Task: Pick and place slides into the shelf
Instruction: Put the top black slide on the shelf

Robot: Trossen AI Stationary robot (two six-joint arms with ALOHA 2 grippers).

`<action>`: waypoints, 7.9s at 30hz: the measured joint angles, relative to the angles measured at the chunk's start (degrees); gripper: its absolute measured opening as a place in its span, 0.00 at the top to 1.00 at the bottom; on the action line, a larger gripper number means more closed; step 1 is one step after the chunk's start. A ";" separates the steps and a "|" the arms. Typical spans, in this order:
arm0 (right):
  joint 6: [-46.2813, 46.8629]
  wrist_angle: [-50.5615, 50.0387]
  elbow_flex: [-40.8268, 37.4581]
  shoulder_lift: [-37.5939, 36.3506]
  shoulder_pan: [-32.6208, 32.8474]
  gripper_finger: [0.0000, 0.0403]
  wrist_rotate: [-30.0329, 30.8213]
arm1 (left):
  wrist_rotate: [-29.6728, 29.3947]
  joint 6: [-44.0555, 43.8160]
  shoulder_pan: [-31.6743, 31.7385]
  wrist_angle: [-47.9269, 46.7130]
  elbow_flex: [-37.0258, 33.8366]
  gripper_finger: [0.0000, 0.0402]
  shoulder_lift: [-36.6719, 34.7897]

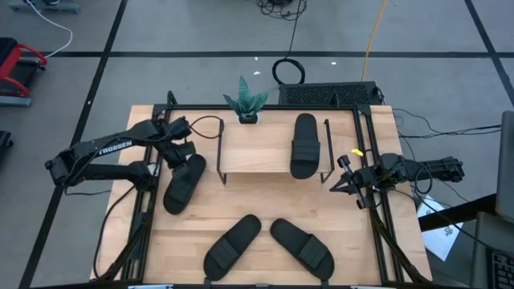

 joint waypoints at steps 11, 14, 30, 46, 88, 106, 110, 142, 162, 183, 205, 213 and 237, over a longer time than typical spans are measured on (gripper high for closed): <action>0.00 0.00 0.00 0.00 0.00 1.00 -1.30 | -5.69 -4.74 -1.05 0.47 -1.18 0.28 0.00; 0.00 -0.02 0.00 0.00 0.02 1.00 -1.30 | -6.15 -5.54 -2.18 -0.23 -1.36 0.21 0.00; -0.01 0.00 0.00 0.00 0.00 1.00 -1.30 | -9.57 -13.02 -9.38 1.21 -1.36 0.21 0.00; 1.01 0.00 0.00 0.00 0.01 1.00 -1.37 | -10.14 -17.60 -14.96 5.47 -5.25 0.21 0.02; 1.04 1.08 0.00 0.00 0.00 1.00 -1.25 | -15.76 -22.06 -37.66 13.25 -10.03 0.43 -0.02; 1.02 1.33 0.00 0.00 0.00 1.00 -1.12 | -11.02 -23.99 -38.74 5.95 -8.53 0.55 -0.07; 1.01 1.33 0.00 0.00 0.00 1.00 -1.13 | -9.27 -24.38 -38.80 7.64 -8.64 0.66 0.00; 0.98 3.29 0.00 0.00 0.01 1.00 -1.16 | -21.12 -21.40 -40.48 14.33 26.23 1.00 5.56; 4.56 4.35 0.00 0.00 0.00 1.00 -1.17 | 8.68 -26.22 -24.55 6.38 66.98 1.00 43.25; 7.54 10.86 -0.02 -0.02 0.02 1.00 -1.21 | 3.12 -33.17 -23.34 7.77 68.43 1.00 49.58; 7.54 11.61 -0.02 -0.02 0.00 1.00 -1.20 | -7.69 -40.17 -19.99 7.85 68.41 0.95 50.01; 7.54 11.61 -0.02 -0.02 0.01 1.00 -1.17 | -6.06 -40.86 -20.04 8.16 68.41 0.95 50.01; 7.52 12.95 -0.02 -0.02 0.02 1.00 -1.28 | -6.52 -41.42 -17.71 15.76 68.41 0.39 49.39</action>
